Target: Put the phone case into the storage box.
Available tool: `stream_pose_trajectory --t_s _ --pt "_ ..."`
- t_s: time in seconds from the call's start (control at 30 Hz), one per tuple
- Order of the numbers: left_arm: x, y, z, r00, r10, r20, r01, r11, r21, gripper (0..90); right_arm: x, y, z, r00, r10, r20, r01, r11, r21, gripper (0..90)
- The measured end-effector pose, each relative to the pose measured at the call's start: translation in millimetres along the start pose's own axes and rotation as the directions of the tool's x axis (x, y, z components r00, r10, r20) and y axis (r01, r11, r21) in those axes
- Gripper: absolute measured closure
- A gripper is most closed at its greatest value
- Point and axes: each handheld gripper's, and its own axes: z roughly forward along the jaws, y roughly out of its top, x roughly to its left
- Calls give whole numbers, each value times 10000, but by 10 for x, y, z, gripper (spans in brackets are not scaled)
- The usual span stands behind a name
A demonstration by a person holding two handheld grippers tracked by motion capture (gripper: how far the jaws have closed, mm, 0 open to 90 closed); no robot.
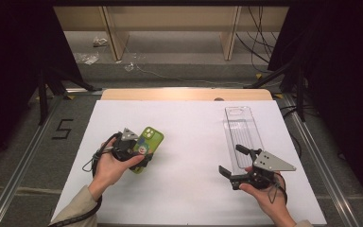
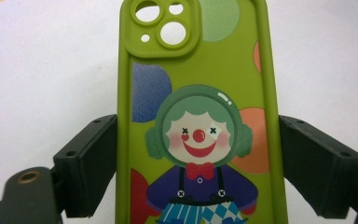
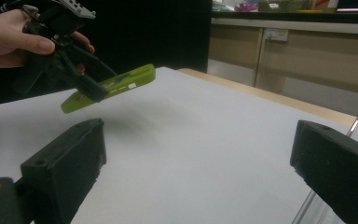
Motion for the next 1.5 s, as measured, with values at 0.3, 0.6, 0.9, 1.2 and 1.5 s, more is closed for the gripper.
stream_pose_trajectory --t_s 0.3,0.6,0.9,1.2,1.5 --pt "-85 -3 -6 9996 187 211 -182 9996 -226 158 -1 0 -1 10000 -11 26 11 10000 29 47" --pt "-195 -4 -8 9981 453 410 -435 9981 -433 159 5 5 1 10000 -30 28 30 10000 27 48" --pt "-285 -5 -21 9966 670 474 -647 9968 -478 158 14 8 15 10000 2 36 -2 10000 -4 49" --pt "-373 1 -37 9944 803 682 -762 9952 -609 159 34 18 60 10000 27 47 -27 10000 16 51" --pt "-460 4 -37 9918 837 961 -781 9951 -613 159 71 36 139 10000 47 -26 -47 10000 84 54"
